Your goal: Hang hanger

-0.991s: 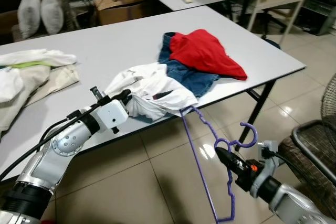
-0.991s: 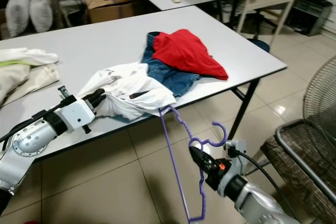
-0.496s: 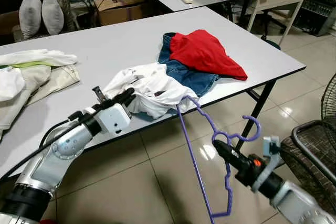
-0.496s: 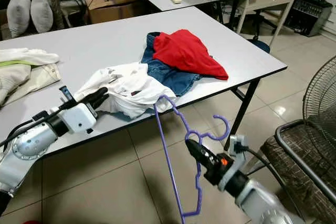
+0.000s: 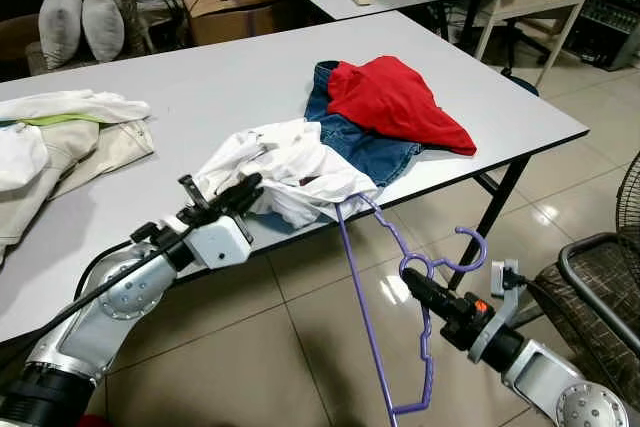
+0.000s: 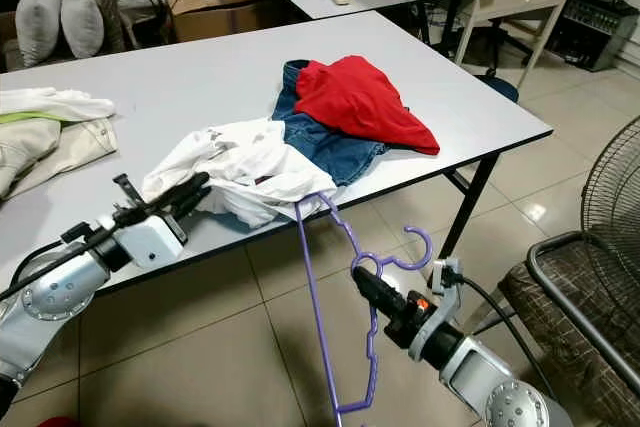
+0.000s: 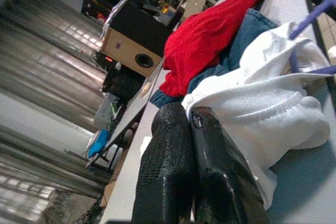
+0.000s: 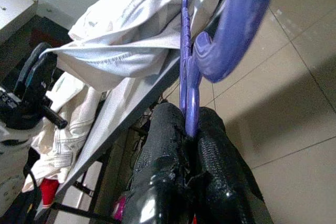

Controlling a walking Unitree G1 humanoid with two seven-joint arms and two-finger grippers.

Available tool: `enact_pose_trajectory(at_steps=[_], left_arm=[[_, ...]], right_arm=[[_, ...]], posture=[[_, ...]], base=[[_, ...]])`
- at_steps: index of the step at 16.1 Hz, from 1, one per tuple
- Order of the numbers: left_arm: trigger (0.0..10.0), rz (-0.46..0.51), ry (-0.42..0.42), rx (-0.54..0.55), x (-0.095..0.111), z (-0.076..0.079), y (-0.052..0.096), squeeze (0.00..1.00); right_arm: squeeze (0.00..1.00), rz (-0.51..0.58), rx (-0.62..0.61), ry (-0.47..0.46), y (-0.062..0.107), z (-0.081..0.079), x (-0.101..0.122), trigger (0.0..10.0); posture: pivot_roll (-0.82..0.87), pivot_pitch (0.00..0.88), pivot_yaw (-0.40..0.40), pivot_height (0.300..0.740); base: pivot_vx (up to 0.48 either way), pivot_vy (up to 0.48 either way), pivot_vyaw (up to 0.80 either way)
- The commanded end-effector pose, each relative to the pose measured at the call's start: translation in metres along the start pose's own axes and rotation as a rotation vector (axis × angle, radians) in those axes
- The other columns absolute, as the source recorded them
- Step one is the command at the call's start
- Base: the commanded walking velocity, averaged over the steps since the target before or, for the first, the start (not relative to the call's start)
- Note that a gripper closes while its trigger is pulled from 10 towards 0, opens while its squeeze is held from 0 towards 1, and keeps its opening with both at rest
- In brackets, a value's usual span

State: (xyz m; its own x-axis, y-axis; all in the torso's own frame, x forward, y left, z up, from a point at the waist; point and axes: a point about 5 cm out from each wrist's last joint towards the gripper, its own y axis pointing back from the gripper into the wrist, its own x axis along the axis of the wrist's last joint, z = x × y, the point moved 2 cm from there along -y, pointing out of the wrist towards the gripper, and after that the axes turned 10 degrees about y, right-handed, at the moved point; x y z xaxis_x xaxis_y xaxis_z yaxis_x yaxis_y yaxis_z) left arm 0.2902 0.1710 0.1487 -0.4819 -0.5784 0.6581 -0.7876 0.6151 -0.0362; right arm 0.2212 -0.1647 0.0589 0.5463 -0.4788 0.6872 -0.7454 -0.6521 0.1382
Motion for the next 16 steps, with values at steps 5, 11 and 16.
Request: enact_pose_trajectory(at_steps=[5, 11, 16], left_arm=[[0.0, 0.119, -0.025, -0.041, 0.017, 0.003, -0.002, 0.00], [0.0, 0.107, -0.024, -0.263, 0.011, 0.029, -0.008, 0.00], [0.0, 0.124, -0.039, 0.006, 0.013, -0.020, -0.015, 0.00]], right_arm=[[0.00, 0.056, 0.012, -0.073, -0.005, 0.002, 0.004, 10.0], [0.00, 0.096, 0.065, -0.116, -0.024, 0.007, 0.026, 10.0], [0.00, -0.098, 0.073, -0.134, -0.033, 0.006, 0.002, 10.0]], posture=[[-0.13, 0.000, 0.040, 0.740], [-0.11, 0.000, 0.029, 0.740], [-0.11, 0.000, 0.028, 0.740]], base=[[0.000, 0.000, 0.00], [0.000, 0.000, 0.00], [0.000, 0.000, 0.00]])
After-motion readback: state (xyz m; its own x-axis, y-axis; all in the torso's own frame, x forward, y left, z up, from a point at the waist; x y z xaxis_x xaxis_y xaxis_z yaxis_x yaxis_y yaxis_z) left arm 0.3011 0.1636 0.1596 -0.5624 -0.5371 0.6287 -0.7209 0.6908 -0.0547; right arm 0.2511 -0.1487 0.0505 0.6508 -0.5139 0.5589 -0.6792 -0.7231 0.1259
